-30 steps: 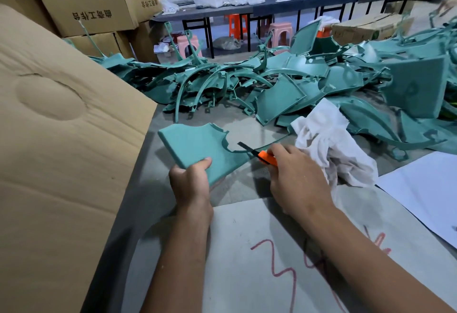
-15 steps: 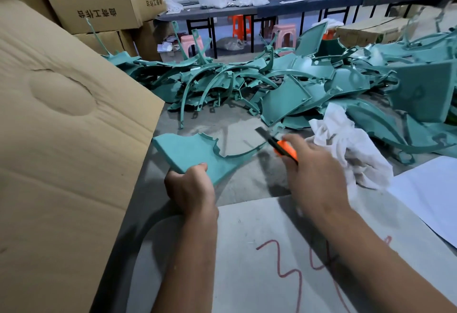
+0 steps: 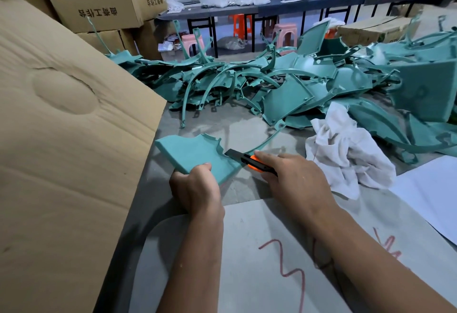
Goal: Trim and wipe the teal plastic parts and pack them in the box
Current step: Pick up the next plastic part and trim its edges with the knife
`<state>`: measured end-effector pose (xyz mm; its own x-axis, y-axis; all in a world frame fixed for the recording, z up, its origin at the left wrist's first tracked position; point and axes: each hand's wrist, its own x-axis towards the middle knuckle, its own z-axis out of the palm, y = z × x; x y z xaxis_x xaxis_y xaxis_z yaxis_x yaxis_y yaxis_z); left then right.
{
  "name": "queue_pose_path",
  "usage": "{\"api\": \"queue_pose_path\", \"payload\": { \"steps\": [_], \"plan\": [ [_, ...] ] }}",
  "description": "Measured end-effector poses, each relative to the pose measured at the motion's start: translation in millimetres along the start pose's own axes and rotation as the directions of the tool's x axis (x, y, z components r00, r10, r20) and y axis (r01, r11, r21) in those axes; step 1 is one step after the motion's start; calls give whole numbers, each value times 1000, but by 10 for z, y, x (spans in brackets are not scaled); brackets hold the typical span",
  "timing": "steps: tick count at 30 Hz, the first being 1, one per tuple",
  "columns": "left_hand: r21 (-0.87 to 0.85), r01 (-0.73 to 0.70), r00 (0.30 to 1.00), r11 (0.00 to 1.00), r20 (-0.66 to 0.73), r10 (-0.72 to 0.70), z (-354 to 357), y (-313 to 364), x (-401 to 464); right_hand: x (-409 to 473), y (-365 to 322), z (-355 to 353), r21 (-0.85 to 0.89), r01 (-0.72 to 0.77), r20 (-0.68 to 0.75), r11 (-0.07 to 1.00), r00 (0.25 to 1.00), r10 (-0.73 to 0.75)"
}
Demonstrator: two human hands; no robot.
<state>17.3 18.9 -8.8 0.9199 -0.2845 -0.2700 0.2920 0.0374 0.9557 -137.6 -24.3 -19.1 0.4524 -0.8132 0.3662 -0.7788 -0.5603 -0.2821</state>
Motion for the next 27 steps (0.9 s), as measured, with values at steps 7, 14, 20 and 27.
{"api": "queue_pose_path", "payload": {
  "steps": [7, 14, 20, 27],
  "plan": [
    [-1, 18, 1000, 1000, -23, -18, -20, 12, 10, -45, 112, -52, 115, 3, -106, 993, 994, 9],
    [26, -45, 998, 999, -42, 46, -7, 24, -37, -35, -9, 3, 52, 79, -152, 996, 986, -70],
    [43, -33, 999, 999, -32, 34, -54, 71, -9, 12, 160, -16, -71, -103, -201, 992, 976, 87],
    [183, -186, 982, 965, -1, 190, -144, 152, 43, 35, 339, -161, -137, -248, -286, 959, 937, 201]
  ]
}}
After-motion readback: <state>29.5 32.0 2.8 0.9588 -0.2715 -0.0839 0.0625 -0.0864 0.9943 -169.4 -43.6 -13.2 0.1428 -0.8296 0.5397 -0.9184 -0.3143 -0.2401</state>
